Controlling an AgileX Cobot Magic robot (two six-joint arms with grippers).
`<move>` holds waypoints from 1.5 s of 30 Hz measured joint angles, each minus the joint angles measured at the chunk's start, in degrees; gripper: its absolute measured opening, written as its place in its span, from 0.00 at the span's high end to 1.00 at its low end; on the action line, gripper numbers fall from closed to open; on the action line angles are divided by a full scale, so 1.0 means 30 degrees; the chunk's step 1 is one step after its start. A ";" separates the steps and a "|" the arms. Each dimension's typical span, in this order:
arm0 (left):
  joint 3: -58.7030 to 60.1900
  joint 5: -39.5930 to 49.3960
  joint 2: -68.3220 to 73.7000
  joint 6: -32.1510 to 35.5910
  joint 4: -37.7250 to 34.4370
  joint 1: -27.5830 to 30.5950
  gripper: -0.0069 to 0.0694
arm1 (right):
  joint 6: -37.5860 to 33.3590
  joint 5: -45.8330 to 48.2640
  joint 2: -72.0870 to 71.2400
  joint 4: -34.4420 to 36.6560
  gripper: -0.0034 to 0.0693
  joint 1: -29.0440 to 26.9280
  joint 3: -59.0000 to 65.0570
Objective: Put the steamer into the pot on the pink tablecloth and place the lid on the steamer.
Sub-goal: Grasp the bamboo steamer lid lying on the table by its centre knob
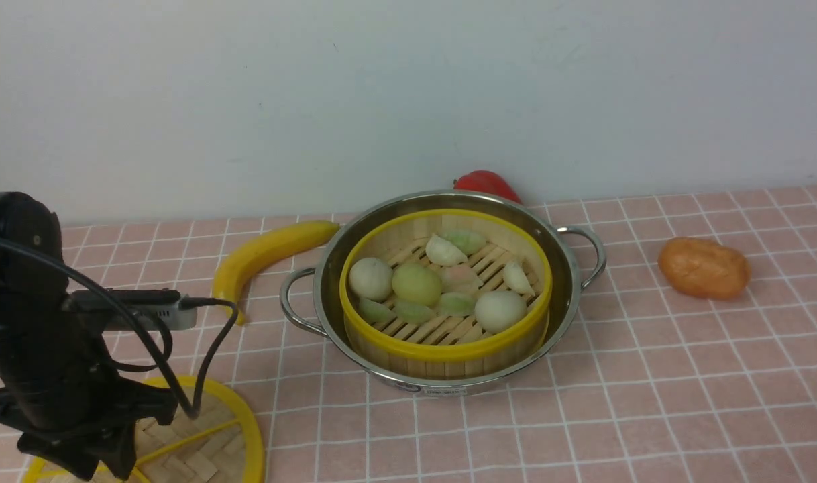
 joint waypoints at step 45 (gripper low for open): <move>-0.0018 -0.1981 0.1216 -0.0712 0.0921 0.0000 0.64 | 0.0419 0.0000 0.0000 0.0000 0.62 0.0000 0.0000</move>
